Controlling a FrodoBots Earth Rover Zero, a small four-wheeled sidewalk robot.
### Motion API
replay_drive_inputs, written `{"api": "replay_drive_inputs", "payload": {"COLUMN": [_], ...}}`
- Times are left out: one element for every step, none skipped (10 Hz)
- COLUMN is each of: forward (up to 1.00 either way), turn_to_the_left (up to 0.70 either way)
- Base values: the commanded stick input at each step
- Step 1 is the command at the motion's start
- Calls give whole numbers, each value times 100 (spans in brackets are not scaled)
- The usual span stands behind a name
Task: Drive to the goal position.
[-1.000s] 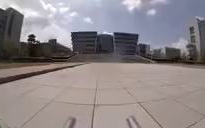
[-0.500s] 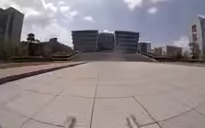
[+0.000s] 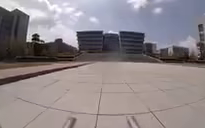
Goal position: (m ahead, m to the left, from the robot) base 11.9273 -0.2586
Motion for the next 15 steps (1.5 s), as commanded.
{"api": "replay_drive_inputs", "payload": {"forward": [100,100,100,100,100,100,100,100,100,100,100,100,100,100,100], "turn_to_the_left": [0,0,0,0,0,0,0,0,0,0,0,0,-15,-27,-15]}}
